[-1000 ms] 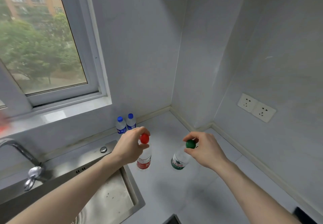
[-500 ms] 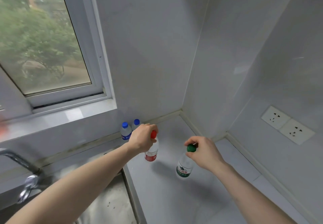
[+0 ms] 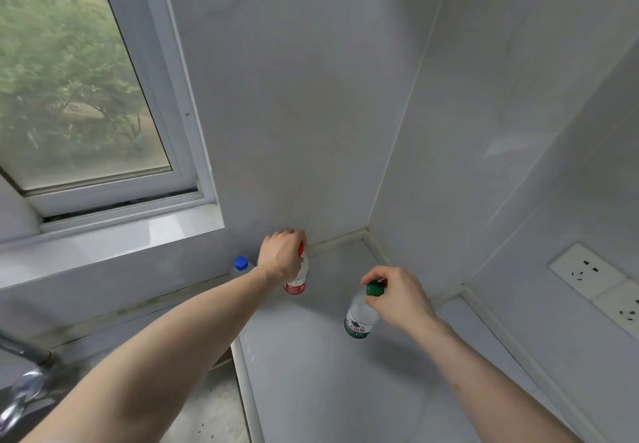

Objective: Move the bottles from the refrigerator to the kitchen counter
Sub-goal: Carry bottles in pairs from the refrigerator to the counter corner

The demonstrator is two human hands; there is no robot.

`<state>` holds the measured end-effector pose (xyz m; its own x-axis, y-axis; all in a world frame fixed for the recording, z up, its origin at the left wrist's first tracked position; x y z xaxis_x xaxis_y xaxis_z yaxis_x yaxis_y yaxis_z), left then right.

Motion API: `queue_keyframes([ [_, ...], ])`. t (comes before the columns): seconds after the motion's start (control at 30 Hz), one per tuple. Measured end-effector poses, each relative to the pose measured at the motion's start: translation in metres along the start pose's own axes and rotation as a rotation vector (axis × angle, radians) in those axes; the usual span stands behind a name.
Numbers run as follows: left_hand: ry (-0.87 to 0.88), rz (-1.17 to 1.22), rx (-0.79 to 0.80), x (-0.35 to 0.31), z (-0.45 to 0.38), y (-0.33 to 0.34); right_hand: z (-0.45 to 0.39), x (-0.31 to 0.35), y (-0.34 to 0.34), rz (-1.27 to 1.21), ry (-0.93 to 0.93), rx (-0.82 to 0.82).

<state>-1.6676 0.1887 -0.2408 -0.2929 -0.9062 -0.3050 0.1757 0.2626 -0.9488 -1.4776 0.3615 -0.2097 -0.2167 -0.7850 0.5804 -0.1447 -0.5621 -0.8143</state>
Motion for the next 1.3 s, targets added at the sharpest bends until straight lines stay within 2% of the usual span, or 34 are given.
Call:
queue_keyframes([
  [0.3,-0.059,0.033,-0.009,0.008,-0.045,0.012,-0.068,-0.008,0.012,0.006,-0.026,0.006],
  [0.87,-0.068,0.116,-0.008,0.015,-0.054,0.013,-0.176,0.015,0.072,-0.06,-0.076,-0.021],
  [1.13,-0.099,0.174,-0.025,0.023,-0.051,0.016,-0.188,0.026,0.089,-0.154,-0.065,-0.096],
  [1.3,-0.105,0.178,-0.032,0.021,-0.049,0.013,-0.182,0.024,0.086,-0.144,-0.042,-0.028],
])
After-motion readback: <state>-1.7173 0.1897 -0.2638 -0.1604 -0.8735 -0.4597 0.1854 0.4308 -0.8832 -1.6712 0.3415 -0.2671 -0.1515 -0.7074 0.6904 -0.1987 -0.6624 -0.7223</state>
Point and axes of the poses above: each hand's wrist, its own z-axis away from the middle knuckle, its own y-axis out of the palm, x = y × z, the point moved 5 cm from there along -z, towards the middle knuckle, and after that the axes turned 15 degrees about -y, right-handed, at the moved point
